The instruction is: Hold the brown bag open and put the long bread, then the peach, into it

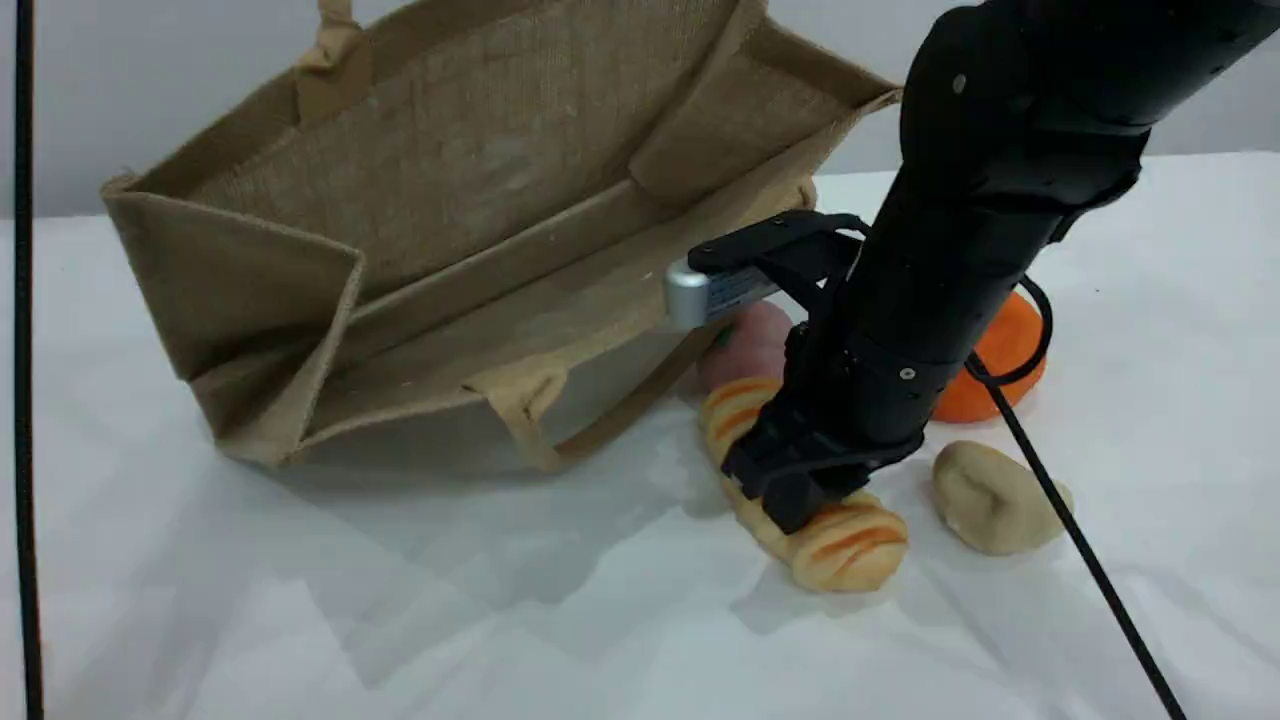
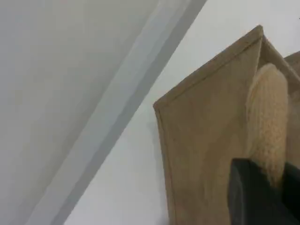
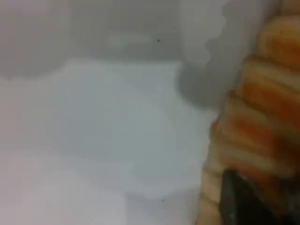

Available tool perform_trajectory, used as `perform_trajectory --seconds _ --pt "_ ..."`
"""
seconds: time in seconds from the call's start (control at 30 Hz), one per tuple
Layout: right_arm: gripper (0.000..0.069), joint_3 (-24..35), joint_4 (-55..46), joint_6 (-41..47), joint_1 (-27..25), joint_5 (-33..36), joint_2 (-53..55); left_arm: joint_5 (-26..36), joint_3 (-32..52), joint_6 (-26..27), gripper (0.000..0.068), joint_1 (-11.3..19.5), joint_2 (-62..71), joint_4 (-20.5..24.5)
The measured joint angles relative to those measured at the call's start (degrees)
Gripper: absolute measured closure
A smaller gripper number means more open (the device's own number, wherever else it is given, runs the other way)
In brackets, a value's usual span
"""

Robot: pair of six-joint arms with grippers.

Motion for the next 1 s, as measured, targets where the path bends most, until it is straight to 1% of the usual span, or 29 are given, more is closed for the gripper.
perform_trajectory --seconds 0.03,0.07,0.17,0.3,0.37,0.53,0.63,0.7,0.83,1.0 --pt "0.0619 0.0 -0.31 0.0 0.0 0.32 0.0 0.0 0.0 0.0 0.0582 0.0 0.0 0.0" --pt "0.0627 0.0 -0.76 0.0 -0.07 0.81 0.0 0.0 0.0 -0.08 0.0582 0.0 0.0 0.0" --pt "0.0633 0.06 -3.72 0.75 -0.07 4.5 -1.01 0.0 0.0 -0.13 0.0582 0.0 0.0 0.05" --pt "0.0635 0.23 -9.5 6.18 -0.07 7.77 -4.13 0.0 0.0 -0.13 0.0582 0.0 0.0 0.05" --pt "0.0636 0.23 -13.36 9.54 -0.07 8.42 -6.6 0.0 0.0 -0.06 0.0582 0.0 0.0 0.05" --pt "0.0643 0.23 -23.54 18.97 -0.07 12.63 -12.41 0.0 0.0 -0.11 0.0582 0.0 0.0 0.11" --pt "0.0645 1.24 -28.35 23.06 -0.07 14.46 -16.19 -0.01 0.0 -0.11 0.0582 0.0 0.0 0.11" --pt "0.0645 2.5 -30.29 24.28 -0.07 13.82 -19.02 -0.01 0.0 -0.11 0.0582 0.0 0.0 0.11" --pt "0.0646 5.06 -29.81 24.29 -0.07 13.01 -24.64 -0.01 0.0 -0.11 0.0582 0.0 0.0 0.11" --pt "0.0646 9.23 -29.74 23.16 -0.01 7.86 -31.84 -0.01 0.0 -0.11 0.0582 0.0 0.0 0.11"
